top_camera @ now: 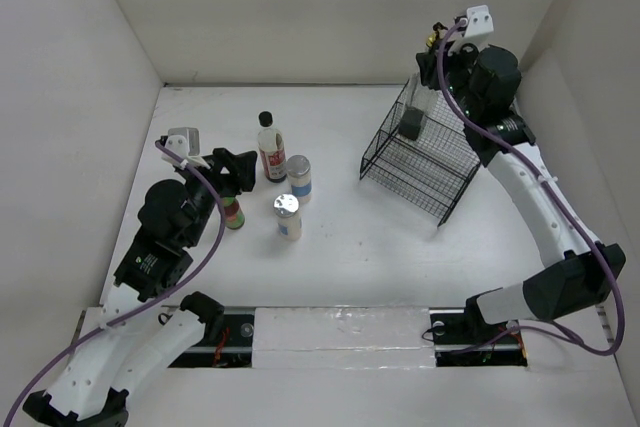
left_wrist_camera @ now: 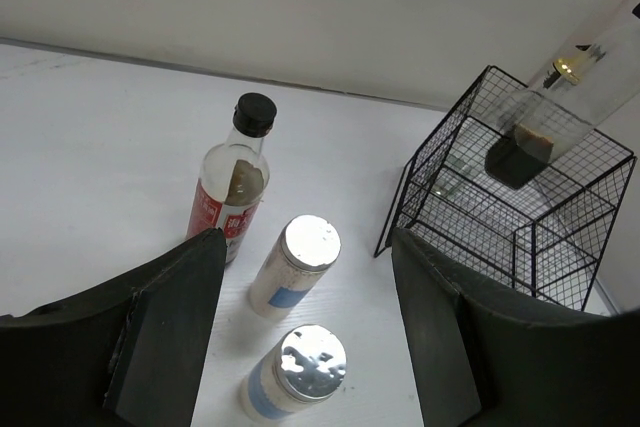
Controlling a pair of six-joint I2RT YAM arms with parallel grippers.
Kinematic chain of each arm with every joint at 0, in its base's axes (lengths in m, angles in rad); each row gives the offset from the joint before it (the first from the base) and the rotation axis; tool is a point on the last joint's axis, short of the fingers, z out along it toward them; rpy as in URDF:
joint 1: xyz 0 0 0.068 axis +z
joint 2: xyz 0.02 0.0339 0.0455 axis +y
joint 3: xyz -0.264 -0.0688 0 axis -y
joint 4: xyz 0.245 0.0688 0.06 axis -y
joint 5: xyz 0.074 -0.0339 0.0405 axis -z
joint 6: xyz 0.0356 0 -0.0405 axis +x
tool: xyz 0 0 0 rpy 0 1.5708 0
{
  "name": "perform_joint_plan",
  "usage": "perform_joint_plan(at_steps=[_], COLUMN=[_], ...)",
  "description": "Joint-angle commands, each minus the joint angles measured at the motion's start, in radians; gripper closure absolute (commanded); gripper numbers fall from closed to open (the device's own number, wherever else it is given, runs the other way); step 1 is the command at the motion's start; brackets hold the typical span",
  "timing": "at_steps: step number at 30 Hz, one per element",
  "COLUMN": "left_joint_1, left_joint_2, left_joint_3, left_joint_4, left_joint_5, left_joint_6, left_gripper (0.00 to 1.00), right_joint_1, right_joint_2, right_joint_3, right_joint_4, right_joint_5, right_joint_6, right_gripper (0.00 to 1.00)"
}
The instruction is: Organize the condiment bottles
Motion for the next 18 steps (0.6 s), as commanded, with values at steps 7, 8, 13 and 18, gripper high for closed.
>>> perform_joint_plan(at_steps=[7, 8, 13, 18], left_joint_1=[0.002, 0.002, 0.002, 0.002], left_joint_2=[0.000, 0.000, 0.000, 0.000], left_joint_3=[-0.003, -0.003, -0.003, -0.003], left_joint_4=[0.050, 0.050, 0.050, 0.050], left_joint_5=[0.010, 0.010, 0.010, 0.010], left_joint_6=[0.011, 0.011, 0.011, 0.011], left_gripper=[0.37, 0.37, 0.37, 0.37], right_joint_1=[-0.041, -0.041, -0.050, -0.050], right_joint_2=[-0.053, -0.053, -0.053, -0.044], right_joint_3=[-0.020, -0.042, -0.066, -0.066], right_joint_4=[0.141, 0.141, 0.150, 0.159], right_joint_5=[-0.017, -0.017, -0.017, -0.029], right_joint_6=[0.001, 0.001, 0.001, -0.008], right_gripper=[0.85, 0.85, 0.86, 0.86])
